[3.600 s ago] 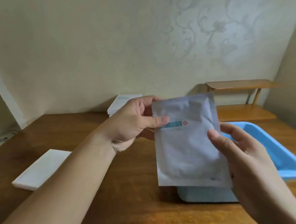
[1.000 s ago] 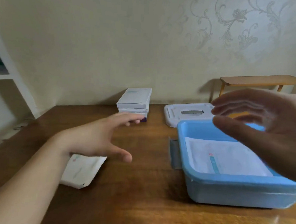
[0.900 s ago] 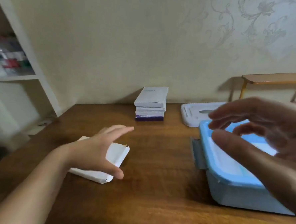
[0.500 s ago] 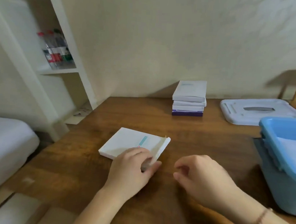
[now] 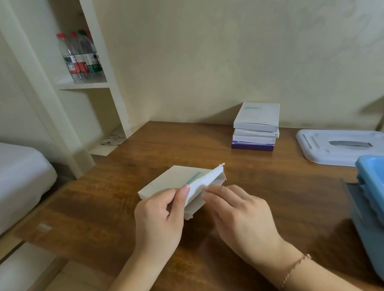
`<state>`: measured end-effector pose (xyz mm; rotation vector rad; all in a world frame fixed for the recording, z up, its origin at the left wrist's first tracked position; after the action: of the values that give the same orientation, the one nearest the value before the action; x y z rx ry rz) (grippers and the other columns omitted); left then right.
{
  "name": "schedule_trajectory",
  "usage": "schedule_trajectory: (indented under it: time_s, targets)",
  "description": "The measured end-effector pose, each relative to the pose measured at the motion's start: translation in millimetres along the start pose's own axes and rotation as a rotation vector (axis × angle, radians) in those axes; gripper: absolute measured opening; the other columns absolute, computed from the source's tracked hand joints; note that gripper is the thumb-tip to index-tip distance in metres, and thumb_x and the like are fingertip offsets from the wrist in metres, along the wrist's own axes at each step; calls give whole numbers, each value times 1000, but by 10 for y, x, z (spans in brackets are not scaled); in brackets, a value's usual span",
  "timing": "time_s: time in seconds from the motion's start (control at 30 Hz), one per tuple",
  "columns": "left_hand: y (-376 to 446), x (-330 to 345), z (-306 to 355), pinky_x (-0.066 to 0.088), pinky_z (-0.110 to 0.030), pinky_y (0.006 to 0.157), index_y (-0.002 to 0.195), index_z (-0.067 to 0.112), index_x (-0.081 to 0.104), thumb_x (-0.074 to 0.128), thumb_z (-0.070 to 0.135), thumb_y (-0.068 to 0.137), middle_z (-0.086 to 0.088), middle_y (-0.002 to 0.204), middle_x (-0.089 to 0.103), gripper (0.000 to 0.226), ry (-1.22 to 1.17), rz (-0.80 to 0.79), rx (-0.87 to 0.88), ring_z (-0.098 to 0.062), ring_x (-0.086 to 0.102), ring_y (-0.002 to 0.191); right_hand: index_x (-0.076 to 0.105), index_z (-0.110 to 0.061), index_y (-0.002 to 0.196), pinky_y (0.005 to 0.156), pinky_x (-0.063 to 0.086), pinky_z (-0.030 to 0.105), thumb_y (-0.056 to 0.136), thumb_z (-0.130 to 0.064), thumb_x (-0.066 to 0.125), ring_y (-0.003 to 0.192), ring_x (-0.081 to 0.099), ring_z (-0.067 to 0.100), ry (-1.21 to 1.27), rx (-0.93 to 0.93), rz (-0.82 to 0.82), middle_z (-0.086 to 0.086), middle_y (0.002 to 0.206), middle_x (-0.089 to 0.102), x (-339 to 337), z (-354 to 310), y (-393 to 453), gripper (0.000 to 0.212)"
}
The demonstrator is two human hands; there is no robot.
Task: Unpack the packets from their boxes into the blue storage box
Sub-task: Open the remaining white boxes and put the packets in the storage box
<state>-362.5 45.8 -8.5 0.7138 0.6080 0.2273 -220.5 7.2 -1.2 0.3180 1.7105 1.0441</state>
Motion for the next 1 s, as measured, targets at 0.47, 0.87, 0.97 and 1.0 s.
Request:
schedule_trajectory:
  time_s: [0.47,0.87,0.97,1.0]
  targets:
    - [54,-137,147,41,-2,45,78,9,74,57,35,94,3,76,71,35,-43,52,54,-7,68,63,63,-24,75,37,30,24,86,-20,63,47,45,16,-3,160,-203,-8,65,55,79,9,127,12]
    - [-61,-97,197,46,-2,52,76,10,74,55,38,91,15,79,64,37,-53,86,126,6,66,82,59,-14,97,44,18,25,91,-7,48,53,42,26,-284,-25,-605,3,79,53,408,-152,75,15]
    - [-65,-109,187,46,-2,51,76,9,75,56,35,91,15,78,64,35,-38,90,133,8,64,84,63,-21,69,39,26,21,65,-16,73,38,47,20,-316,-86,-575,-5,55,56,322,-157,86,12]
    - [-64,-106,189,46,-3,50,76,9,75,56,34,91,15,78,63,35,-33,84,137,6,64,85,62,-20,64,37,28,21,57,-16,77,34,46,19,-295,-102,-531,-5,49,54,275,-158,89,17]
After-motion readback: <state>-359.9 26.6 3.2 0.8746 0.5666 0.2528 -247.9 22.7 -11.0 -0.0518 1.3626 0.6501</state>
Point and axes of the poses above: each hand's wrist, its own y-axis towards the middle knuckle, its own x-axis out of the palm, z = x × y, the point moved 10 cm from there along y, towards the middle knuckle
